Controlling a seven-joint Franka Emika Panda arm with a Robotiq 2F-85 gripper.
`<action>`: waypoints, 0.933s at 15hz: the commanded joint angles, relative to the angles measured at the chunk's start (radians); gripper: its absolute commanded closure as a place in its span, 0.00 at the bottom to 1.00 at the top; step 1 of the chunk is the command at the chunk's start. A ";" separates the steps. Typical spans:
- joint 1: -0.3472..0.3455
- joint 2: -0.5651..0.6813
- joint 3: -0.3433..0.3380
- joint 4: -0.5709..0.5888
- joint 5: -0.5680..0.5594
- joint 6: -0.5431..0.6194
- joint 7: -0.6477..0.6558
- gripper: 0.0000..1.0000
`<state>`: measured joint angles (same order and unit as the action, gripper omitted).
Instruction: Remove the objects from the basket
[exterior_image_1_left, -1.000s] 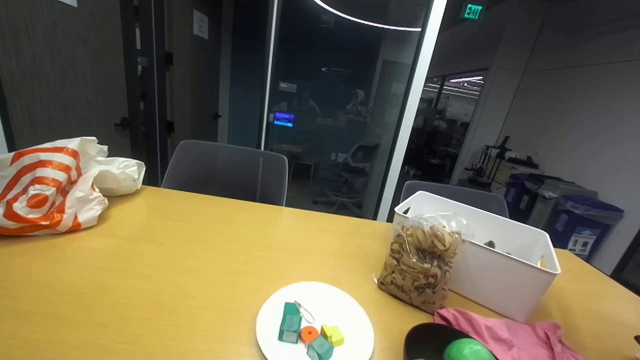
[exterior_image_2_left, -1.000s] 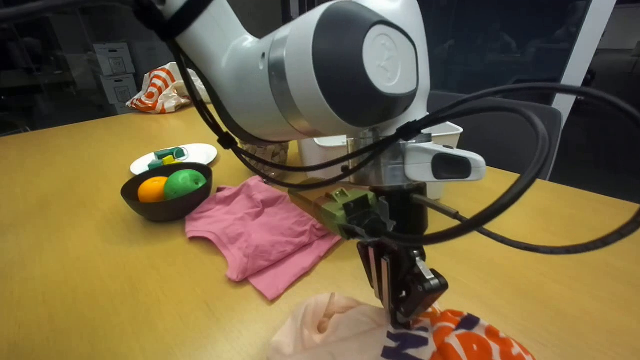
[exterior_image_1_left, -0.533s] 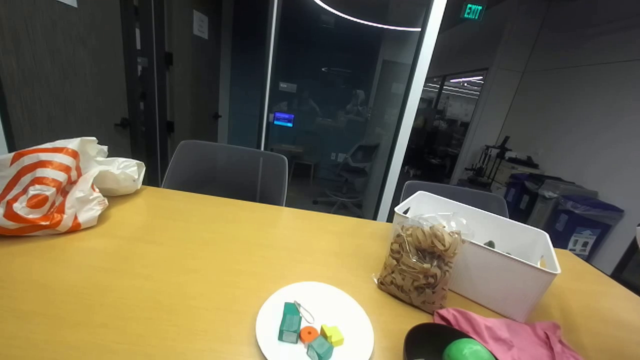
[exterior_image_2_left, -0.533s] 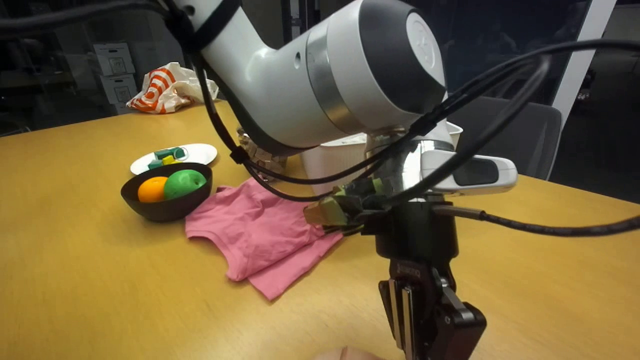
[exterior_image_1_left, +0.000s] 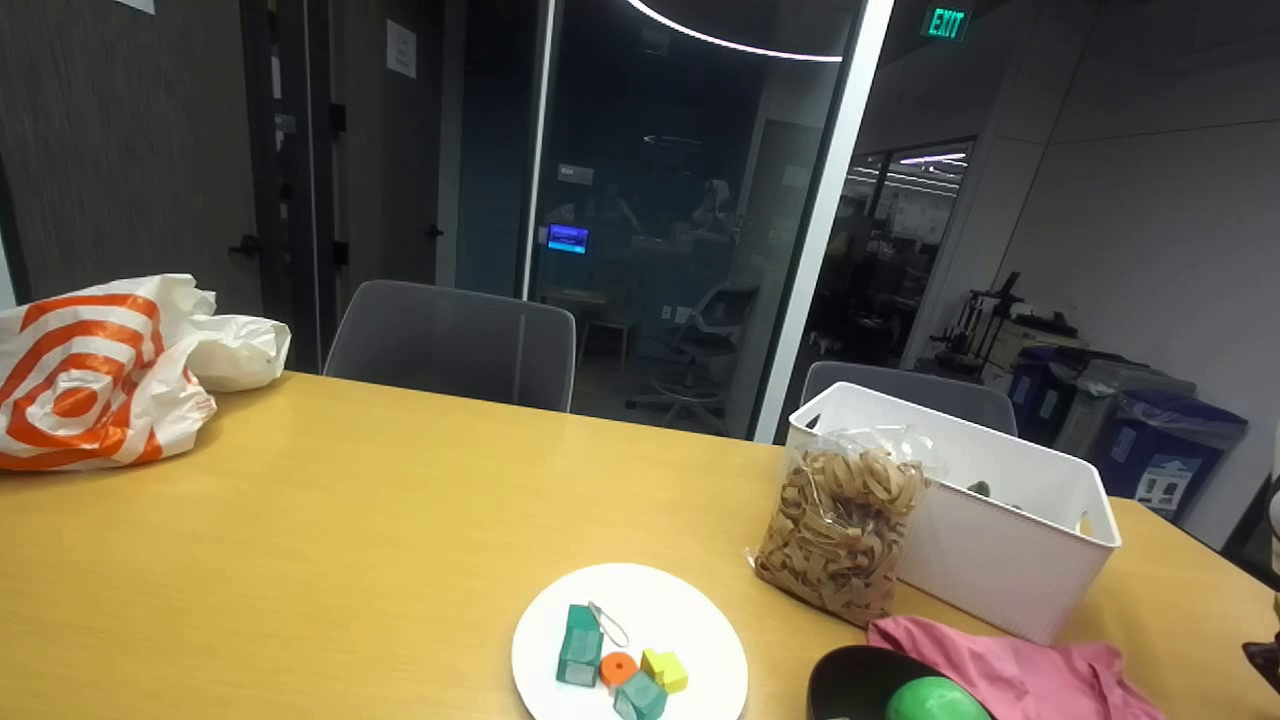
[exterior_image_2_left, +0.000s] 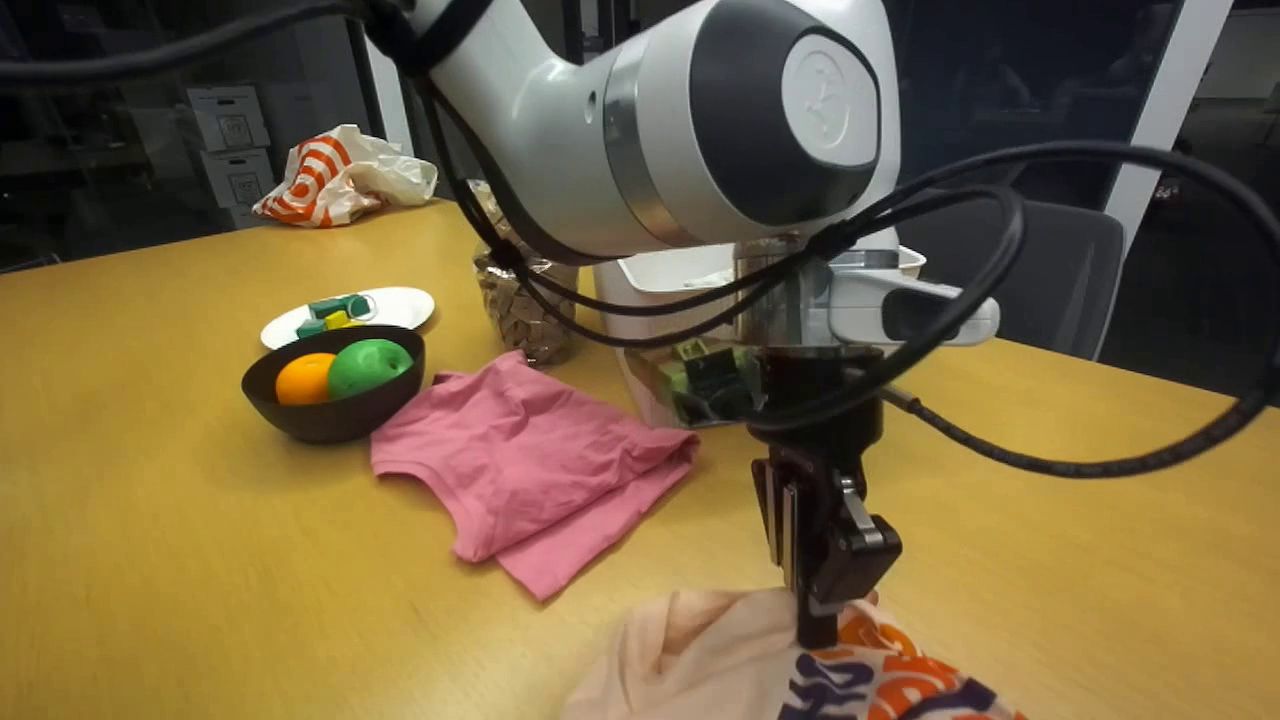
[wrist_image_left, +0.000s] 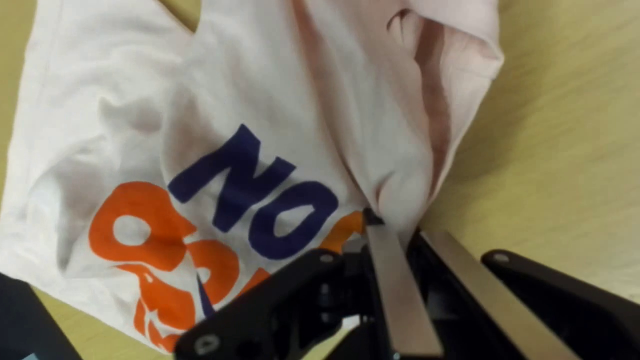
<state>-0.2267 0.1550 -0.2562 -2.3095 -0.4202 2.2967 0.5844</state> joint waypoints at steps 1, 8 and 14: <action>-0.005 0.039 0.001 0.025 0.178 0.153 -0.028 0.91; 0.004 0.066 0.036 0.031 0.559 0.463 -0.132 0.98; 0.035 0.028 0.013 0.023 0.519 0.579 -0.209 0.38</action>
<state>-0.2082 0.2125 -0.2249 -2.2890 0.1121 2.8542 0.4192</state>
